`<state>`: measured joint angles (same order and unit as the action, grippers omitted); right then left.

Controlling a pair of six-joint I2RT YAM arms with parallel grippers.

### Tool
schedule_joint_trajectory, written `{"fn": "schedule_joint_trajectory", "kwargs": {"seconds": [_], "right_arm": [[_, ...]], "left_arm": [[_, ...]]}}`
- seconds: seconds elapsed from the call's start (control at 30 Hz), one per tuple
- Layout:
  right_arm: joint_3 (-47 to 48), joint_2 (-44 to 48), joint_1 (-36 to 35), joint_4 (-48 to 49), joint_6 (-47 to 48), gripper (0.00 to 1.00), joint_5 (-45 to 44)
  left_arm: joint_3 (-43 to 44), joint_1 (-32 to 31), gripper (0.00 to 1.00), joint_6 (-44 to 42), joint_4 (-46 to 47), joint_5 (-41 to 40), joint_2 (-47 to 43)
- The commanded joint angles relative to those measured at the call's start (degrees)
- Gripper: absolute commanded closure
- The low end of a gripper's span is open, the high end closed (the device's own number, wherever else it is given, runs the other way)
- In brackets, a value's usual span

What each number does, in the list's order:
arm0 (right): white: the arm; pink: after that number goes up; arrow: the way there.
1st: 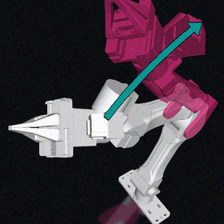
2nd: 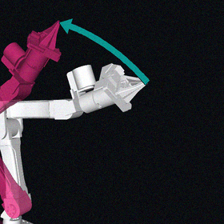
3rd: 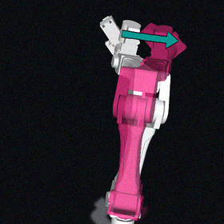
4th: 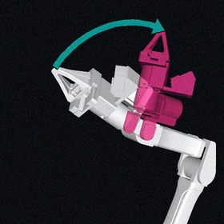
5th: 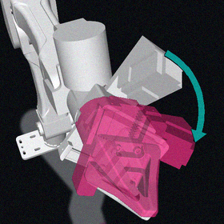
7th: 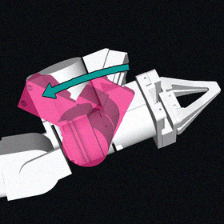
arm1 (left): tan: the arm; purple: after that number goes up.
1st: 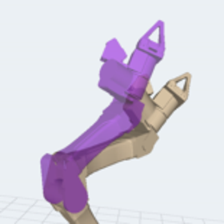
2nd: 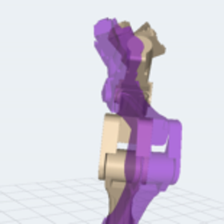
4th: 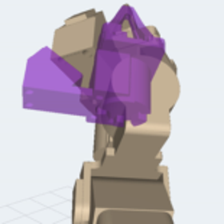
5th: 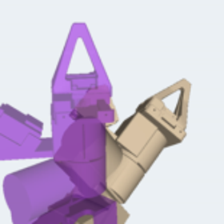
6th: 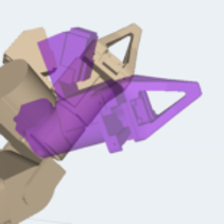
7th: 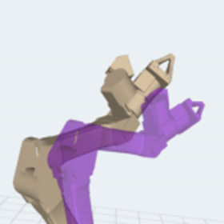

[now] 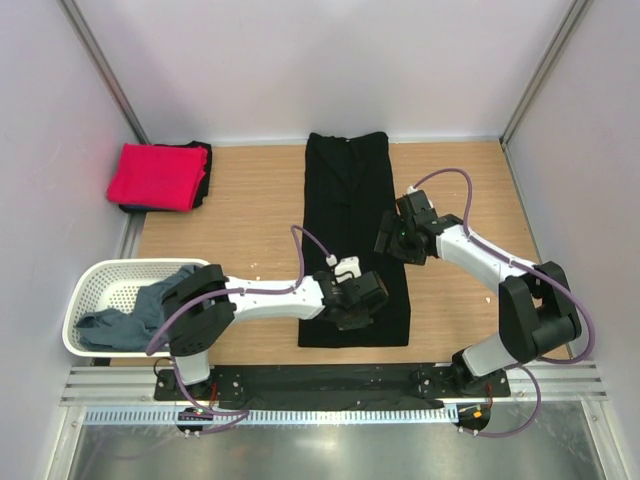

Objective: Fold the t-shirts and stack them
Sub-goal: Fold the tshirt

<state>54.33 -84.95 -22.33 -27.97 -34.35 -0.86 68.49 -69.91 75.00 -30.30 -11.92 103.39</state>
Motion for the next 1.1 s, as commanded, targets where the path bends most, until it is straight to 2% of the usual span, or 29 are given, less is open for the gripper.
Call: {"fn": "schedule_joint_trajectory", "kwargs": {"seconds": [0.0, 0.1, 0.27, 0.43, 0.67, 0.9, 0.93, 1.03, 1.07], "right_arm": [[2.36, -0.92, -0.09, 3.09, -2.13, 0.18, 1.99], [4.03, -2.15, -0.17, 3.09, -2.13, 0.18, 2.18], [5.17, -3.64, -0.09, 3.01, -2.04, 0.18, 2.44], [4.83, -3.47, -0.17, 2.65, -1.51, 0.18, 2.45], [4.65, -3.73, -0.26, 2.21, -0.2, 0.18, 2.1], [4.21, -3.21, -0.26, 0.37, 0.77, 0.17, 1.39], [4.12, -2.6, -0.26, 0.11, 0.95, 0.17, 1.65], [4.12, -0.23, -0.26, -1.91, 1.21, 0.17, 2.27], [3.86, 0.65, -0.26, -2.61, 1.3, 0.16, 2.27]], "left_arm": [[1.65, 0.56, 1.0, 1.89, -2.38, 0.49, -1.7], [0.78, 0.56, 1.0, 6.97, -4.85, 1.64, -3.89], [-3.53, 0.65, 1.0, 14.29, -2.83, 1.64, -9.61], [-3.89, 1.27, 1.0, 16.75, -3.89, 2.33, -11.28], [-7.83, 1.27, 1.0, 19.39, -0.37, 7.87, -7.42], [-9.43, 1.27, 1.0, 19.31, -0.19, 4.12, -7.15], [-8.99, 1.27, 0.99, 18.61, -2.11, 3.4, -6.89], [-5.92, 1.35, 0.87, 14.84, -3.96, 1.03, -6.63], [-4.87, 1.35, 0.76, 13.43, -5.71, 0.33, -6.63]]}}
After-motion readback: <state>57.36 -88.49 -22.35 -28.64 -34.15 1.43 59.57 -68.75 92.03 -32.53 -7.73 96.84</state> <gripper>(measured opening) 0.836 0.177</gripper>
